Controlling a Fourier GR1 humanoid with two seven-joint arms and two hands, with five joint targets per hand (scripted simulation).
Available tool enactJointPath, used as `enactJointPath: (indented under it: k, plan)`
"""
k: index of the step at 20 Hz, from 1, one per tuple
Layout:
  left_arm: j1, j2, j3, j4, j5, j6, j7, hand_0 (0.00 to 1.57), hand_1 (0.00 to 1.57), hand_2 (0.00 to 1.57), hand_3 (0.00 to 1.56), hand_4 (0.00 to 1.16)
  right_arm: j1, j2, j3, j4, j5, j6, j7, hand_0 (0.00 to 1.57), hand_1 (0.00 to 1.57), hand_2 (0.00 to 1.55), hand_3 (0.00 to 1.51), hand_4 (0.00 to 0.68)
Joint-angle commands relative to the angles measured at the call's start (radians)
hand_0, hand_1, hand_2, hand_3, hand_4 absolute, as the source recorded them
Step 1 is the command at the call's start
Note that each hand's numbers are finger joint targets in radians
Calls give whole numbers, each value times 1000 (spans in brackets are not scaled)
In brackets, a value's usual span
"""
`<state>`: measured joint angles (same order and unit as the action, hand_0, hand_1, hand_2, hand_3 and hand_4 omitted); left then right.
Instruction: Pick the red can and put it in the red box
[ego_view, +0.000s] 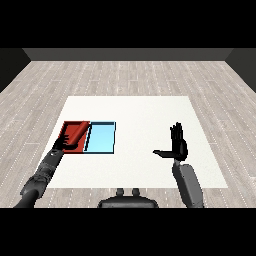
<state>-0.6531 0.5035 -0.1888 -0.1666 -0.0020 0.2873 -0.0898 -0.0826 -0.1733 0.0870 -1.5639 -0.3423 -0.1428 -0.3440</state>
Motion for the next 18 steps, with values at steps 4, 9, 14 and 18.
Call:
enactJointPath:
  k: [4, 9, 14, 18]
  plan:
    - [-48, 35, 97, 52, 68, -21, -92, 0, 0, 0, 0, 0, -19, -6, -35, 14, -22, 25, -14, 0, 0, 0, 0, 0]
    - [-45, -20, 303, -154, 288, -144, -390, 1022, 1022, 959, 0, 0, 10, -11, -17, -8, -26, 56, -31, 0, 0, 0, 0, 0]
    - [-35, -162, 410, -328, 454, -363, -579, 0, 0, 0, 0, 0, 15, 3, 3, 6, -7, 53, -43, 0, 0, 0, 0, 0]
    - [99, -264, 344, -489, 446, -436, -683, 0, 0, 0, 0, 0, -20, -38, -16, 18, -7, 80, -24, 0, 0, 0, 0, 0]
